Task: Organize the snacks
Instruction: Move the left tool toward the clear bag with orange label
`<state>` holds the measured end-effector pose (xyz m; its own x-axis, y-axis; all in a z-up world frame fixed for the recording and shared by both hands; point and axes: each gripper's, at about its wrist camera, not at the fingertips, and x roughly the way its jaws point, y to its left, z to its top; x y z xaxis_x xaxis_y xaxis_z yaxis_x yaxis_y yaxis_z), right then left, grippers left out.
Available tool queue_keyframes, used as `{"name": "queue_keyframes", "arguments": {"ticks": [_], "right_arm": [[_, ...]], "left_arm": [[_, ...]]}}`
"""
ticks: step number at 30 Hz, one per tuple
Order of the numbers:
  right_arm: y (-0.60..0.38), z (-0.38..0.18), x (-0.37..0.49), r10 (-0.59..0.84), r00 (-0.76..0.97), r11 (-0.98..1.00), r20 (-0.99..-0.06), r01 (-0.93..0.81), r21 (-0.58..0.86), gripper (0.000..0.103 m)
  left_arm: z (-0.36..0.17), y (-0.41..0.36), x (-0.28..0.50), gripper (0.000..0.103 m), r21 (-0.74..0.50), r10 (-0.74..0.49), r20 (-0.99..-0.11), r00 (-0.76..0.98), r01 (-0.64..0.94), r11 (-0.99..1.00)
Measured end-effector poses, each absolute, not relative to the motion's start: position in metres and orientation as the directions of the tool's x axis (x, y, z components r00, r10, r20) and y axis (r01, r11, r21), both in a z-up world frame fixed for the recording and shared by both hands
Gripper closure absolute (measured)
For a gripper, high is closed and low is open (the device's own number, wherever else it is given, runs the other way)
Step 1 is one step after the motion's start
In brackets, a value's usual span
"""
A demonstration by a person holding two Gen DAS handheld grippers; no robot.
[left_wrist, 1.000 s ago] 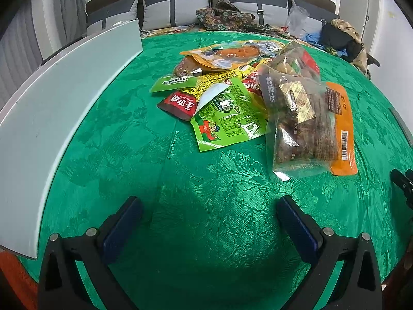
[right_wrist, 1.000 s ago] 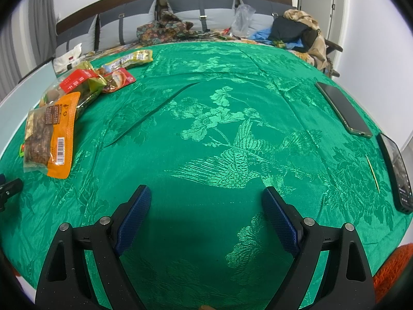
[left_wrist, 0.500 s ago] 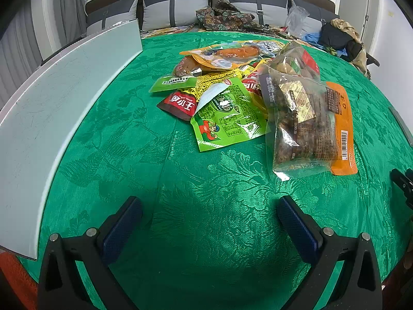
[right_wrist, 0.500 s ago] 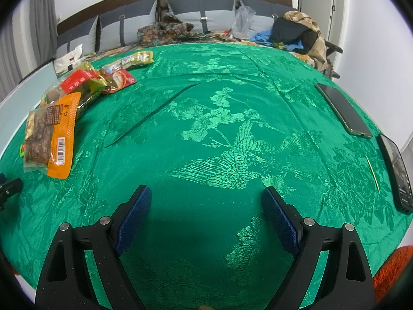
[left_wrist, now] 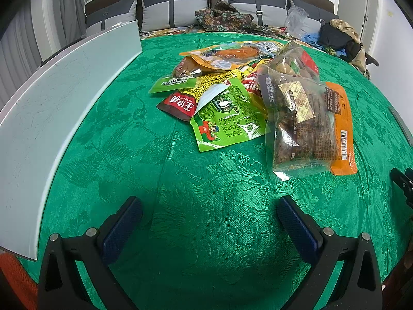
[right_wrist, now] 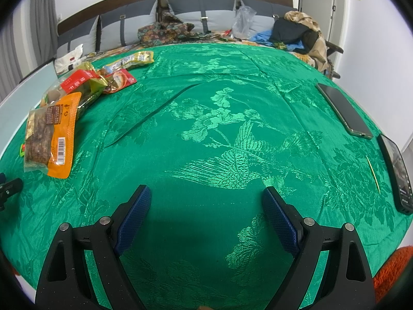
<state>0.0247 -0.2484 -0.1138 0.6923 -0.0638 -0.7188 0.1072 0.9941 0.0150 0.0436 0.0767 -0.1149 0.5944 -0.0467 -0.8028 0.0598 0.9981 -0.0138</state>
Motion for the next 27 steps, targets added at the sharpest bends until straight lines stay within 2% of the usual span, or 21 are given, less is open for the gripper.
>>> {"name": "queue_keyframes", "arguments": {"ticks": [18,20,24,27], "right_arm": [[-0.248,-0.114,0.024,-0.064,0.692,0.994,-0.719,0.107,0.014,0.012],[-0.248,-0.114,0.024,-0.065,0.693,0.994,-0.718,0.107,0.014,0.012],[-0.247,-0.114,0.024,-0.067,0.693,0.994,-0.718,0.107,0.01,0.012],[-0.247,-0.115,0.023,-0.068,0.693,0.994,-0.717,0.107,0.009,0.012]], "left_arm": [[-0.113,0.088,0.043,0.0,-0.034,-0.09,-0.831,0.549,0.112,0.993],[-0.112,0.096,0.039,0.0,-0.07,-0.115,-0.825,0.553,0.101,0.992],[-0.105,0.116,0.046,0.0,-0.222,-0.215,-0.813,0.541,0.052,0.974],[-0.099,0.124,0.057,0.0,-0.277,-0.247,-0.808,0.535,0.025,0.961]]}}
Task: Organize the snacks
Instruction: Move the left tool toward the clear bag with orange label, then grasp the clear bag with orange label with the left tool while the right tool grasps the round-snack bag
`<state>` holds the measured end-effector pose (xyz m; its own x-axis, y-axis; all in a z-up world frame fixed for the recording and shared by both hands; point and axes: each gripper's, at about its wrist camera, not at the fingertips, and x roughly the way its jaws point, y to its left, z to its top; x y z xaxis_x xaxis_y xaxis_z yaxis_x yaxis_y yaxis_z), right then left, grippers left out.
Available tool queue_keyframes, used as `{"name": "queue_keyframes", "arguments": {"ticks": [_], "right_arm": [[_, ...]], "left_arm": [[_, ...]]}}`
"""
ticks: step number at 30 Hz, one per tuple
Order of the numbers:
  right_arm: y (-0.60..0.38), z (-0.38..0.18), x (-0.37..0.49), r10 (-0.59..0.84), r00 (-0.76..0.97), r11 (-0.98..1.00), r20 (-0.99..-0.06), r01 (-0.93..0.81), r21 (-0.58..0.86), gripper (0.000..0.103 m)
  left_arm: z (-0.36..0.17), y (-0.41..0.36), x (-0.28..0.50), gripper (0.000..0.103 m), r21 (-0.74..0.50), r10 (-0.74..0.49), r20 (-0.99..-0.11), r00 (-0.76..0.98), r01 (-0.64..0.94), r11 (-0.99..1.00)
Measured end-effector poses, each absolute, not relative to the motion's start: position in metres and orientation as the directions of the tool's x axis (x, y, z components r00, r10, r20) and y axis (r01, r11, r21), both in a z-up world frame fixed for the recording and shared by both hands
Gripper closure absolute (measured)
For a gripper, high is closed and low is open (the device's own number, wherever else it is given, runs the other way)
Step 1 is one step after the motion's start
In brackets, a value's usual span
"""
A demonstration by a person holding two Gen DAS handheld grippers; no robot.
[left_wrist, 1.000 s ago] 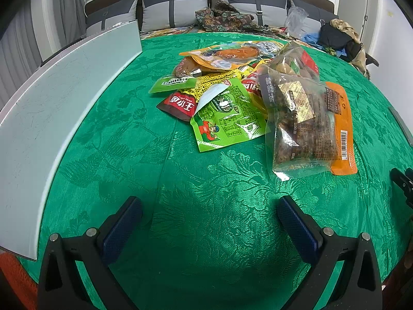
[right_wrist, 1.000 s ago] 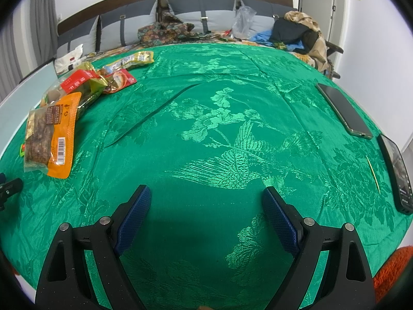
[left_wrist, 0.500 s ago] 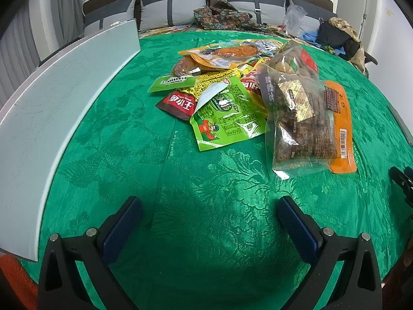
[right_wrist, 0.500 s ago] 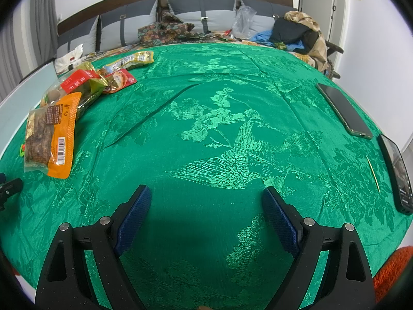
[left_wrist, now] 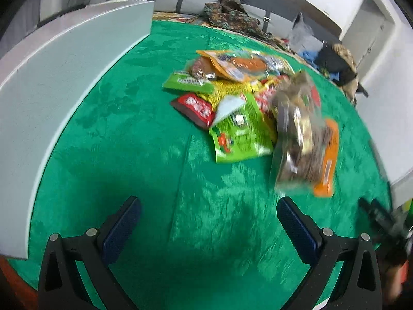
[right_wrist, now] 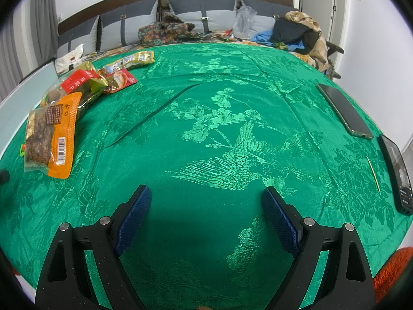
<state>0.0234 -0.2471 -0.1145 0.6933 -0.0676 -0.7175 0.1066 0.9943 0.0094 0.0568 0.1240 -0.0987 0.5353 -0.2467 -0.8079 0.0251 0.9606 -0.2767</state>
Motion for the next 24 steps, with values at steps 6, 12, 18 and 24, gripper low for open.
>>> {"name": "queue_keyframes", "arguments": {"ticks": [6,12,18,24], "right_arm": [[-0.247,-0.115,0.023,-0.068,0.693,0.994,-0.717,0.107,0.009,0.012],[-0.246,-0.115,0.022,-0.069,0.693,0.994,-0.717,0.107,0.008,0.012],[-0.246,-0.115,0.022,-0.07,0.694,0.994,-0.717,0.107,0.007,0.012],[-0.245,-0.115,0.022,-0.069,0.693,0.994,-0.717,0.105,0.006,0.012]], "left_arm": [[-0.069,0.099,0.07,0.0,-0.2,-0.249,-0.789,0.562,0.148,0.968],[-0.061,0.061,0.078,0.0,-0.23,-0.34,-0.774,0.534,0.263,0.937],[-0.052,0.029,0.096,0.0,-0.283,-0.389,-0.766,0.512,0.276,0.919],[-0.044,0.018,0.085,0.0,-0.134,-0.331,-0.785,0.524,0.378,0.916]]}}
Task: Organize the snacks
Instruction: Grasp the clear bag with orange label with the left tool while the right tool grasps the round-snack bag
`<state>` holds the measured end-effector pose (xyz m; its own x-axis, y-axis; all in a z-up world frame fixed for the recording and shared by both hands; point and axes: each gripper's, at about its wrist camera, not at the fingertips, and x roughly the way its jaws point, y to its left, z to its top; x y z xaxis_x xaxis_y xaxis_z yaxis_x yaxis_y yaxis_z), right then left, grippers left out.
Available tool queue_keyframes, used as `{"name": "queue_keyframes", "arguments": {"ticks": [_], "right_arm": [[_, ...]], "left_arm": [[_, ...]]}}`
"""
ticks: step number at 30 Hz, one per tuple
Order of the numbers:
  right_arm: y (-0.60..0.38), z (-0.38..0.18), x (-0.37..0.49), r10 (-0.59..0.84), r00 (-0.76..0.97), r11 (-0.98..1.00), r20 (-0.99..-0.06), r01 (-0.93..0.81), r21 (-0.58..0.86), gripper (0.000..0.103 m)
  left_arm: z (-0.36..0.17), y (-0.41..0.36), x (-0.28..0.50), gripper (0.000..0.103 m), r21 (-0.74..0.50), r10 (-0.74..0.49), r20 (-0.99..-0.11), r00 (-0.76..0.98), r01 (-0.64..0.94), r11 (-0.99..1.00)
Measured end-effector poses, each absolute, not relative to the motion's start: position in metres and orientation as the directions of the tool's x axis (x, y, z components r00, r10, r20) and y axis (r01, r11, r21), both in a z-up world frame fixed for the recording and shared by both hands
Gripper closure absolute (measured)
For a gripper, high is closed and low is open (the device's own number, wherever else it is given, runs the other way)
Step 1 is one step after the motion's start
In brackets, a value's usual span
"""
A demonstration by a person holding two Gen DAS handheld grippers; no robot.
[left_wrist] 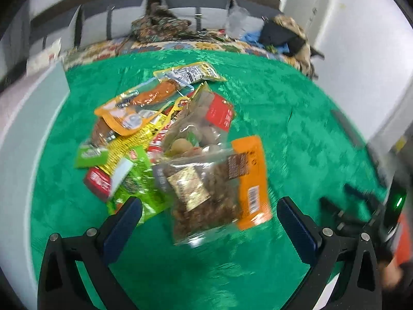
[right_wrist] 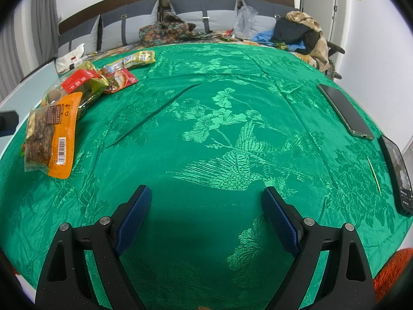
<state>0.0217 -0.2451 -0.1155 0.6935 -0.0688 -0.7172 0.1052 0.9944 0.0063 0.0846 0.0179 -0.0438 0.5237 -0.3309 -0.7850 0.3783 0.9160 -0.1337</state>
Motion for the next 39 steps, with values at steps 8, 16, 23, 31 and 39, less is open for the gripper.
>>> {"name": "queue_keyframes", "arguments": {"ticks": [8,16,23,31,39], "right_arm": [[-0.243,-0.116,0.022,-0.069,0.693,0.995,-0.717,0.104,0.004,0.012],[-0.242,-0.116,0.022,-0.07,0.694,0.995,-0.717,0.104,0.003,0.012],[-0.242,-0.117,0.021,-0.071,0.694,0.995,-0.717,0.103,0.002,0.012],[-0.239,-0.117,0.02,-0.07,0.694,0.995,-0.716,0.102,0.001,0.012],[-0.239,-0.117,0.02,-0.071,0.694,0.995,-0.716,0.102,0.0,0.012]], "left_arm": [[-0.036,-0.026,0.058,0.0,0.321,-0.223,-0.788,0.574,0.692,0.646],[-0.084,-0.075,0.056,0.0,0.621,-0.099,-0.747,0.658,0.742,0.252],[-0.087,-0.068,0.092,0.0,0.445,-0.085,-0.853,0.515,0.803,0.397],[-0.092,-0.027,0.093,0.0,-0.012,-0.193,-0.975,0.106,0.849,0.528],[-0.077,-0.012,0.084,0.0,0.036,-0.179,-0.973,0.143,0.866,0.499]]}}
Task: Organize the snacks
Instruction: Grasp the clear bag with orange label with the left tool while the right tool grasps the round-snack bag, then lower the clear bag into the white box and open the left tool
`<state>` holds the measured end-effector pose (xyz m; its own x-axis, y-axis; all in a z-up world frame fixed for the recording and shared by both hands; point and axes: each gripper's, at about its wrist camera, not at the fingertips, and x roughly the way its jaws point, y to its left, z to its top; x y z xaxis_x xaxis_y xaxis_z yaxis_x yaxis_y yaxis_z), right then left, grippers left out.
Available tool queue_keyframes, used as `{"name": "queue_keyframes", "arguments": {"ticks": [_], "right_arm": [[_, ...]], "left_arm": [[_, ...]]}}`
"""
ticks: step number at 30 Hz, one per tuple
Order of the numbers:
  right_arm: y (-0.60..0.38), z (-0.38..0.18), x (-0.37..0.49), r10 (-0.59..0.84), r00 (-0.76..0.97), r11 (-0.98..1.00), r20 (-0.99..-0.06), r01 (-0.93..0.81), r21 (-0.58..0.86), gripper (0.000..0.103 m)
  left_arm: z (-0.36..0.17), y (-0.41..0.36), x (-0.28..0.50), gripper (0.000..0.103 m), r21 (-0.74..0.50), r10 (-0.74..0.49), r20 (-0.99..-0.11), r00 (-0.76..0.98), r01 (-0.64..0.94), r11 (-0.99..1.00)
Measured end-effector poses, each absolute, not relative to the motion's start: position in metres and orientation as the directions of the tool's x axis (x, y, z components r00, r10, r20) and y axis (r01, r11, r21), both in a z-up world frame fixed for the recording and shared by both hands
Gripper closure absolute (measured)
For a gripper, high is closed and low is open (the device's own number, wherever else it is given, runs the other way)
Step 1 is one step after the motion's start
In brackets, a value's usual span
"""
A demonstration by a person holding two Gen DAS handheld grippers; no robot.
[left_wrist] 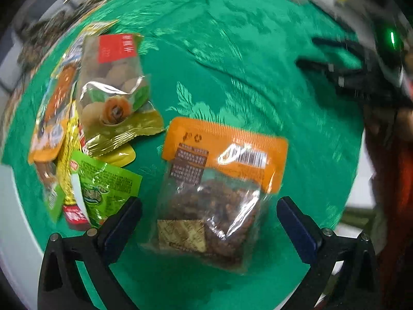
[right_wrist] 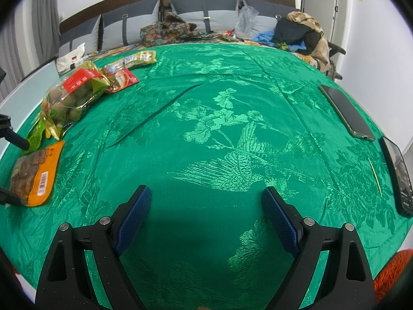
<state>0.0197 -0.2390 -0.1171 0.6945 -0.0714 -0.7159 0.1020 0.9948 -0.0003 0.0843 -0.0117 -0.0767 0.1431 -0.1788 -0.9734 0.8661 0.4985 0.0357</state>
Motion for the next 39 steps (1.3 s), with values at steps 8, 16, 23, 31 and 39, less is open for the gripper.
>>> {"name": "queue_keyframes", "arguments": {"ticks": [8,16,23,31,39], "right_arm": [[-0.237,-0.117,0.019,-0.072,0.695,0.995,-0.715,0.101,-0.002,0.012],[-0.234,-0.117,0.019,-0.07,0.698,0.995,-0.713,0.098,-0.002,0.012],[-0.242,-0.102,0.028,0.084,0.631,0.976,-0.771,0.103,0.19,0.013],[-0.146,-0.058,0.145,0.509,0.571,0.755,-0.644,0.063,0.653,0.013],[-0.096,-0.078,0.189,0.366,0.452,0.899,-0.813,0.056,0.435,0.039]], "left_arm": [[-0.093,-0.007,0.081,0.007,-0.014,-0.182,-0.978,0.099,0.845,0.534],[-0.077,0.031,0.061,0.036,-0.026,-0.298,-0.925,0.237,0.741,0.671],[-0.054,0.094,0.021,0.036,-0.116,-0.366,-0.851,0.377,0.544,0.831],[-0.033,0.119,0.009,0.036,-0.026,-0.231,-0.811,0.538,0.362,0.932],[-0.004,0.173,-0.006,0.036,-0.121,-0.214,-0.762,0.612,0.191,0.974]]}}
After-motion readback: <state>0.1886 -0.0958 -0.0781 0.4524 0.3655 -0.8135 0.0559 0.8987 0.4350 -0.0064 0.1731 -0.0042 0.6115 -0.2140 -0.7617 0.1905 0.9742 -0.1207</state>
